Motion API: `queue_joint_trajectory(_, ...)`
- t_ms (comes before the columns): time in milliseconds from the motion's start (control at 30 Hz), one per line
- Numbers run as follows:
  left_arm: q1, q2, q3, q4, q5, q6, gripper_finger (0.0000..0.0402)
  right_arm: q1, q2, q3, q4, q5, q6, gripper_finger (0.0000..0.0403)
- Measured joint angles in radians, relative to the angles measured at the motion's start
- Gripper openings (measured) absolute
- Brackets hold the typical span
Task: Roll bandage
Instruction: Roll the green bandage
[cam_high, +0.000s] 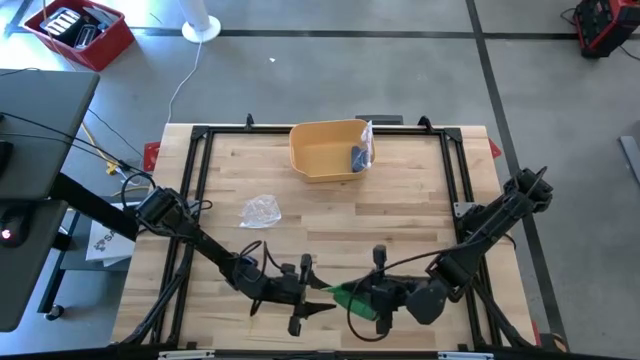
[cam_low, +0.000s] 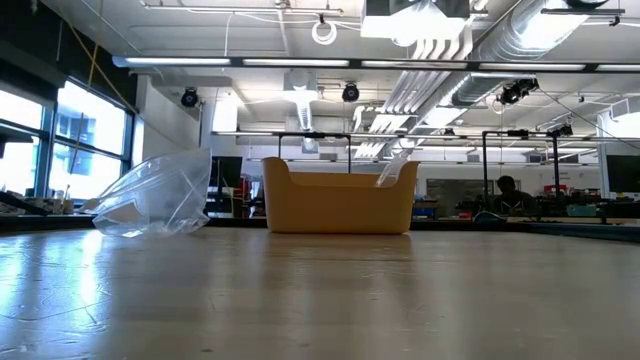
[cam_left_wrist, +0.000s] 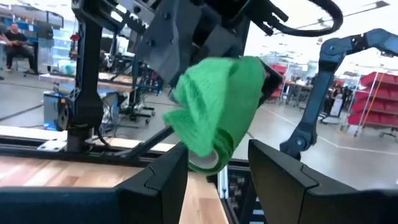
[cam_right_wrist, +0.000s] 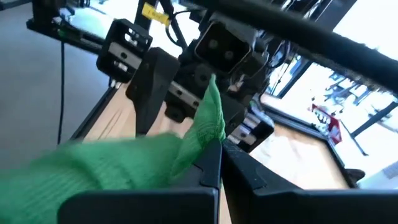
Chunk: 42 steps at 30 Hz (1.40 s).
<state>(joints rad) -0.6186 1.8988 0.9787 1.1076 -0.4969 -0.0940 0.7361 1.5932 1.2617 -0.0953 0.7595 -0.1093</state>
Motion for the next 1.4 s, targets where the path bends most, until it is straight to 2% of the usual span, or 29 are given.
queue_joint_trajectory(300, 0.0, 0.0, 0.0, 0.026, -0.002, -0.004, 0.0163, 0.005, 0.0, 0.0, 0.136, 0.028, -0.123, 0.0)
queue_joint_trajectory(733, 0.0, 0.0, 0.0, 0.097, 0.024, 0.097, 0.0163, 0.025, 0.0, 0.0, 0.294, 0.07, -0.291, 0.0)
queue_joint_trajectory(1133, -0.004, -0.004, 0.0, 0.126, 0.013, 0.159, 0.0163, 0.089, 0.0, 0.0, 0.303, 0.067, -0.293, 0.0)
queue_joint_trajectory(1400, -0.004, -0.074, -0.026, 0.075, 0.023, 0.172, 0.0163, 0.128, -0.019, 0.0, 0.334, 0.062, -0.339, 0.0)
